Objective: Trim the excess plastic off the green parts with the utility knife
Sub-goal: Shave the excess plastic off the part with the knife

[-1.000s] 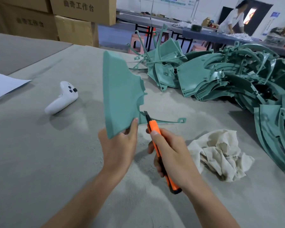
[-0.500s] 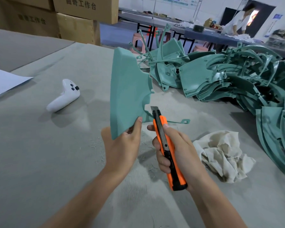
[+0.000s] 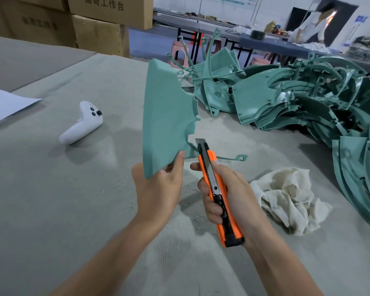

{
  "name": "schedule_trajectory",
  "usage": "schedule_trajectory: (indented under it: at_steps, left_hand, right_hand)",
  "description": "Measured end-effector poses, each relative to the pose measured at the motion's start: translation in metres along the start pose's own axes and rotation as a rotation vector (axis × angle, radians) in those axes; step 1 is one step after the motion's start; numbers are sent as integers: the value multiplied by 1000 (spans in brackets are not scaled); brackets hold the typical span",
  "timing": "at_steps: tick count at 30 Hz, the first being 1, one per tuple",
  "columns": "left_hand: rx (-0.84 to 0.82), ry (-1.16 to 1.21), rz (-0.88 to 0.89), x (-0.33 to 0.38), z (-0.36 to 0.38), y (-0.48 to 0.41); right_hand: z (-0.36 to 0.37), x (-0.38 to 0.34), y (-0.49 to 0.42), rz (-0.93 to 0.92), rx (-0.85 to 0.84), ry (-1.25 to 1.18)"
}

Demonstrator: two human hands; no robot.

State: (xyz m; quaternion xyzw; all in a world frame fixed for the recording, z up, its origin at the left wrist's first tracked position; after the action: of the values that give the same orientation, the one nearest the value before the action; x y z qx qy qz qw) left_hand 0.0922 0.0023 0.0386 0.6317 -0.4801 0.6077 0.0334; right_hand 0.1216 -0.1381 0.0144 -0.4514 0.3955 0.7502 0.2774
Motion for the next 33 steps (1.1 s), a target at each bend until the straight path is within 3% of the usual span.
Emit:
schedule_trajectory:
  at_steps: [7, 11, 15, 20, 33]
  left_hand:
    - [-6, 29, -14, -3, 3, -1]
    - [-4, 115, -91, -15, 4, -1]
    - [21, 130, -83, -14, 2, -3]
    - [16, 32, 19, -1, -1, -2]
    - [26, 64, 10, -2, -2, -2]
  right_hand:
    - [-3, -3, 2, -54, 78, 136]
    - [-9, -27, 14, -318, 289, 502]
    - [-1, -37, 20, -444, 288, 643]
    - [4, -31, 19, -487, 292, 764]
    - [1, -35, 23, -546, 424, 913]
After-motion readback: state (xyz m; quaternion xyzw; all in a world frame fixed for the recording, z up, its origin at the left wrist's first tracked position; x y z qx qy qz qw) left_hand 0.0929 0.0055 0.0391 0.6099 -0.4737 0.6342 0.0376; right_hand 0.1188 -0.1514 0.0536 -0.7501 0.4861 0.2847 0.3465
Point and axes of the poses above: each hand's wrist, its own y-axis away from the middle knuckle, its own z-axis out of the palm, x = y × z, the point moved 9 cm from there along -y, towards the middle knuckle, and after that the axes turned 10 degrees about z, right-handed, at the moved point
